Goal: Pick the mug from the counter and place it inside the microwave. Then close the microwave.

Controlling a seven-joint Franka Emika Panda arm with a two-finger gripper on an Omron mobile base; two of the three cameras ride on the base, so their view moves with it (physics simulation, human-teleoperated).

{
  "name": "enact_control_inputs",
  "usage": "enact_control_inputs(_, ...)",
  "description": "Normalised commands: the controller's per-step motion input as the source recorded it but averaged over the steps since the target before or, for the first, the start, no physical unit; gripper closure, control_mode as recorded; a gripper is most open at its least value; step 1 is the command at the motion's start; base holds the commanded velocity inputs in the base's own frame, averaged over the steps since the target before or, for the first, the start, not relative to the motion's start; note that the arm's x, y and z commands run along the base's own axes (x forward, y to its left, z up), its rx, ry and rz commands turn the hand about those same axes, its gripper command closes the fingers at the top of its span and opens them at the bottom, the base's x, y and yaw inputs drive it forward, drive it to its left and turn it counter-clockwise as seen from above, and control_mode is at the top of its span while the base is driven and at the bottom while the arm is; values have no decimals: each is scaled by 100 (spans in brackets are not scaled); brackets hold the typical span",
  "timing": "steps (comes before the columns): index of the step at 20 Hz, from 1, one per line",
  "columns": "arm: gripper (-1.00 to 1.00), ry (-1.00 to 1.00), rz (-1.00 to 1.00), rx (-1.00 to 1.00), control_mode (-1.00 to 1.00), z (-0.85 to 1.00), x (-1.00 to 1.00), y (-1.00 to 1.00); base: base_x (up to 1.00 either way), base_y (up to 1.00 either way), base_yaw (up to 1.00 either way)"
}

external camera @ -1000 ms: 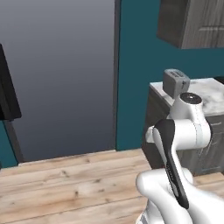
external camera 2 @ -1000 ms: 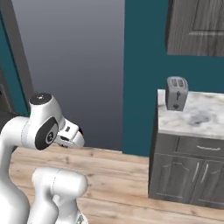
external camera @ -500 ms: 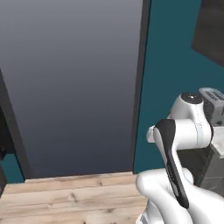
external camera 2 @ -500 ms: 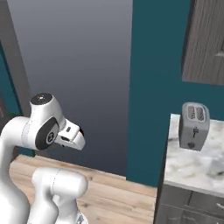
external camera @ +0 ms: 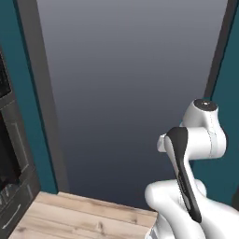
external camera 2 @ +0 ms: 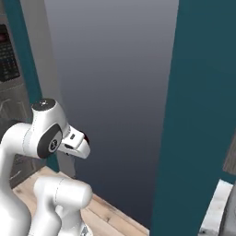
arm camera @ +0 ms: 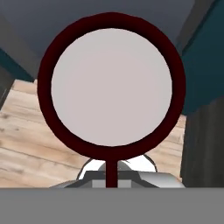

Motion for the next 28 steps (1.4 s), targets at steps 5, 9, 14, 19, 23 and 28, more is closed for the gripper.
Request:
enact_control_inputs(5, 100, 0, 0, 0, 100, 0, 0, 0, 71, -20, 53)
enact_control_inputs(9, 100, 0, 0, 0, 100, 0, 0, 0, 58, -13, 53)
enact_control_inputs(14, 100, 0, 0, 0, 100, 0, 0, 0, 53, -5, 50)
enact_control_inputs(19, 100, 0, 0, 0, 100, 0, 0, 0, 47, 0, 47)
enact_control_inputs(23, 100, 0, 0, 0, 100, 0, 0, 0, 44, 0, 47)
enact_control_inputs(28, 100, 0, 0, 0, 100, 0, 0, 0, 41, 0, 41)
